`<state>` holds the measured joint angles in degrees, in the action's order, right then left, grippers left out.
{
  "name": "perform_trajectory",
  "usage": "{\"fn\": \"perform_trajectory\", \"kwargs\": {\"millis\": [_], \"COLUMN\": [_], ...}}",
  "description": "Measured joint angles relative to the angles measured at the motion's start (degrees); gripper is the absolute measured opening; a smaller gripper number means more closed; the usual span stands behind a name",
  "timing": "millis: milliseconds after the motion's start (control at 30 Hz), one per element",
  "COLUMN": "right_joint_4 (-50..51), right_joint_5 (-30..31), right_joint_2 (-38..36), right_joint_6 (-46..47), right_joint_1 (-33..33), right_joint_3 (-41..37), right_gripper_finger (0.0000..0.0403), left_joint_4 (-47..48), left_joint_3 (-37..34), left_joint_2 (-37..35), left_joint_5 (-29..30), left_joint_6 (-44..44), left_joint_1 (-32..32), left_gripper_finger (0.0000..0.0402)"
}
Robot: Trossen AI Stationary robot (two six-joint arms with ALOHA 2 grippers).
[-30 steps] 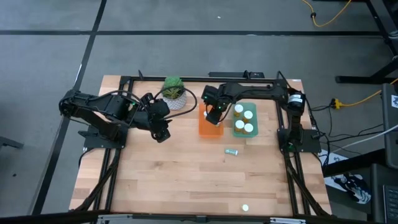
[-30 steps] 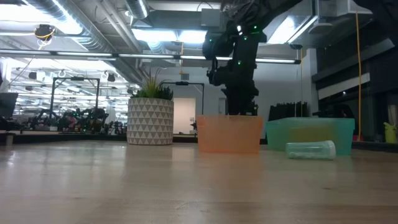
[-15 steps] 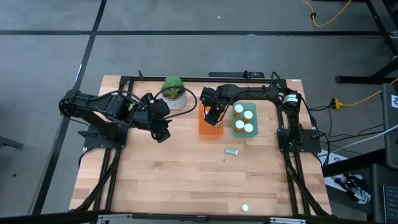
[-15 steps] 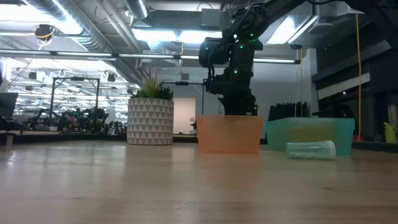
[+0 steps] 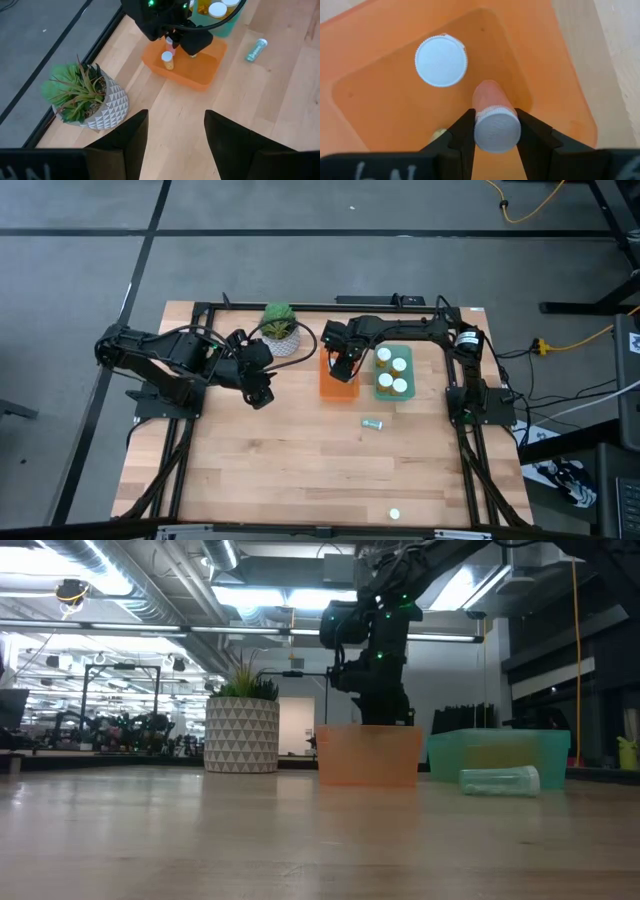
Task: Pick and place medicine bottles into bin by pill shape (circle, oval)
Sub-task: Put the small pink bottle into the orange bin
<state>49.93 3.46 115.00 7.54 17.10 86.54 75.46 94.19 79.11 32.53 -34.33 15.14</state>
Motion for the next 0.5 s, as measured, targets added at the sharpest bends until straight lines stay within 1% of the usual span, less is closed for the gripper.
{"fn": "perform_trajectory", "kwargs": {"millis": [267,500], "right_joint_4": [-0.3,-0.3], "right_joint_5": [0.0,0.0], "right_joint_2": [0.1,0.1], "right_joint_6": [2.7,2.7], "right_joint_1": [0.0,0.0], "right_joint_3": [0.0,0.0], "right_gripper_finger": [0.0124,0.0158], "left_joint_4": [0.0,0.0], "left_joint_3": [0.0,0.0], "left_joint_2": [0.0,0.0], "left_joint_5": [0.0,0.0], "left_joint_6": [0.0,0.0], "left_joint_1": [0.0,0.0], "left_gripper_finger": [0.0187,0.0187]}}
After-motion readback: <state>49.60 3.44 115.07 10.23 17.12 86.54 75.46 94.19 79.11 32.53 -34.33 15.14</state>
